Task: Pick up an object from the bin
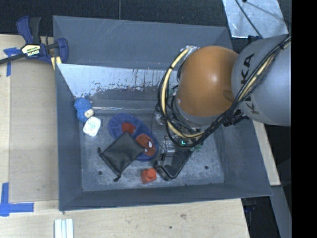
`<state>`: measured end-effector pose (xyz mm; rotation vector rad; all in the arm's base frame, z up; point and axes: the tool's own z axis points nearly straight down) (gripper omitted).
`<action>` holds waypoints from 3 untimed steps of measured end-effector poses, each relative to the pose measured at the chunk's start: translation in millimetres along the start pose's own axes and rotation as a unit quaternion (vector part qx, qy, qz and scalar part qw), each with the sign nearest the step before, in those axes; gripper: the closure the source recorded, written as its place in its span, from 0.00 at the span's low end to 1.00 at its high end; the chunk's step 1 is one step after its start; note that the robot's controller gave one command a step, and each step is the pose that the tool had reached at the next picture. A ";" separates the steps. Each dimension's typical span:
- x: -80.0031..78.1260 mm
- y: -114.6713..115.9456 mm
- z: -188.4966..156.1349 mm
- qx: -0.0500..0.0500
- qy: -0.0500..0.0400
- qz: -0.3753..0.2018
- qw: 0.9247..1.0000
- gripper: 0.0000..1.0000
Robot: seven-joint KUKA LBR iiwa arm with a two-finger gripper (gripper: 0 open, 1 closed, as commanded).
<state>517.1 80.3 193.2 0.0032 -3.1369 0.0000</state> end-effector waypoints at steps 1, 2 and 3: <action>-35.9 17.5 123.5 0.000 -0.005 -0.005 1.000 0.00; -37.0 17.7 117.9 -0.001 -0.006 -0.004 1.000 1.00; -73.4 4.6 118.0 -0.003 -0.003 0.011 1.000 1.00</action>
Offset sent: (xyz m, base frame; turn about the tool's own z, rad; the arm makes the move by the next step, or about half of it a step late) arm 0.0334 0.0179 -0.1232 -0.0083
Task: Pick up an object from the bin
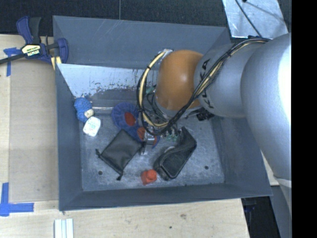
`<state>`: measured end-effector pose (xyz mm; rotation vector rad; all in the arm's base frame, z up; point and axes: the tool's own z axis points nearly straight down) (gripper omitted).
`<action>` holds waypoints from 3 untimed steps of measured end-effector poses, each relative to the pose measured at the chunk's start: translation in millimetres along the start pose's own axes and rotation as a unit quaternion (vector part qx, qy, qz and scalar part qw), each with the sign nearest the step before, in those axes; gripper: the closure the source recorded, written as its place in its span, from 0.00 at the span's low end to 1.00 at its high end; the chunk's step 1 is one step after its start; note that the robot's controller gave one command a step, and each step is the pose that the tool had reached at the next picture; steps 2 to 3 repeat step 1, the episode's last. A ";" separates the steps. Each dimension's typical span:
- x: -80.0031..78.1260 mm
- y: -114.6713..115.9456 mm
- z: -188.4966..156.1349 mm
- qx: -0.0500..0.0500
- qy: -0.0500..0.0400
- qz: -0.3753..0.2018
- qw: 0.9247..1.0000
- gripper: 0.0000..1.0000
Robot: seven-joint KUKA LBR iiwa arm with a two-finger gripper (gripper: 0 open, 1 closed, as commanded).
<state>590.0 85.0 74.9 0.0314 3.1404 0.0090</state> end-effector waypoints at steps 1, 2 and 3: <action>-33.3 1.9 -167.3 0.002 -0.006 -0.088 0.996 1.00; -33.3 1.9 -167.3 0.002 -0.006 -0.088 0.996 1.00; -33.3 1.9 -167.3 0.002 -0.006 -0.088 0.996 1.00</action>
Offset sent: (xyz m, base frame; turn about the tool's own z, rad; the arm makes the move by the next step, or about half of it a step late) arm 0.0302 0.0004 0.1614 -0.1756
